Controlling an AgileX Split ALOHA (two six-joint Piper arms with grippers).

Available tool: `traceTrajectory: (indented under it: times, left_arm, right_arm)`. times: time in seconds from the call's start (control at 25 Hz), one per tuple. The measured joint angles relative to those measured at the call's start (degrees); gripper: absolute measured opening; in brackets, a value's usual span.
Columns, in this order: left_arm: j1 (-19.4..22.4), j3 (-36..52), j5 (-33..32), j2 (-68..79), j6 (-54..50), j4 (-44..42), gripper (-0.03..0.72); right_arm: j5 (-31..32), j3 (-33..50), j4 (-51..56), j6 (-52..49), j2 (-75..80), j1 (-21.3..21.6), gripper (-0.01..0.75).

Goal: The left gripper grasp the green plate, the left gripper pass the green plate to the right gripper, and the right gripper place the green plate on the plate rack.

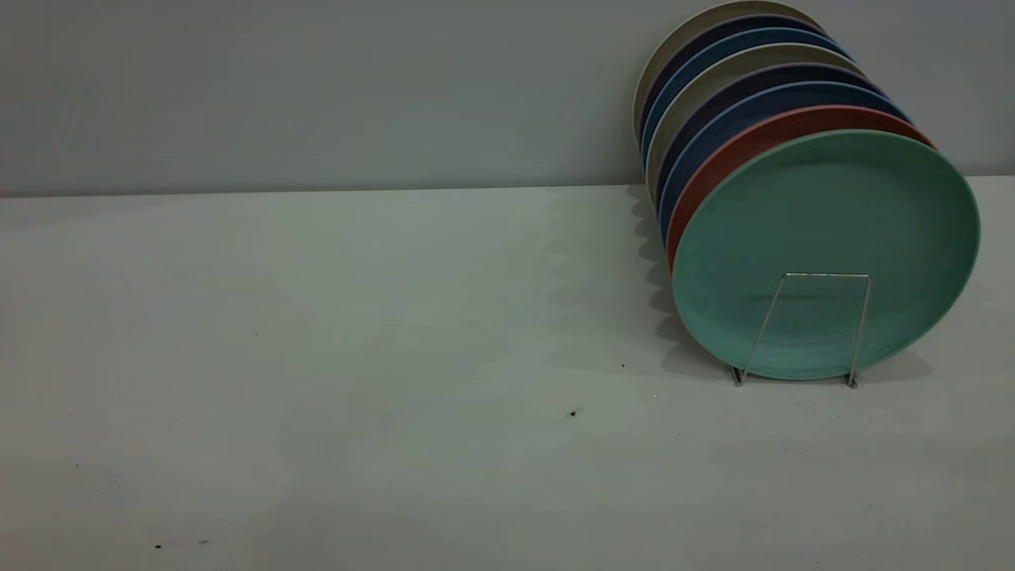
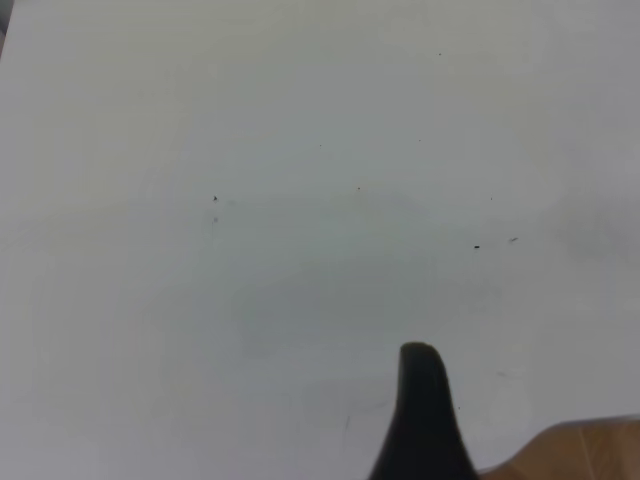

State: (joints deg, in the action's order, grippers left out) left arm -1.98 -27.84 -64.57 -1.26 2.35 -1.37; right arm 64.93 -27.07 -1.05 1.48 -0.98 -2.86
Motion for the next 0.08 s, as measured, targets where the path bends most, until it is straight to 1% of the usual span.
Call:
traceTrajectory:
  times: [0.08]
  left_arm:
    - [0.0, 0.0, 0.0, 0.0, 0.0, 0.0, 0.591]
  right_arm:
    - [0.0, 0.0, 0.0, 0.0, 0.0, 0.0, 0.456]
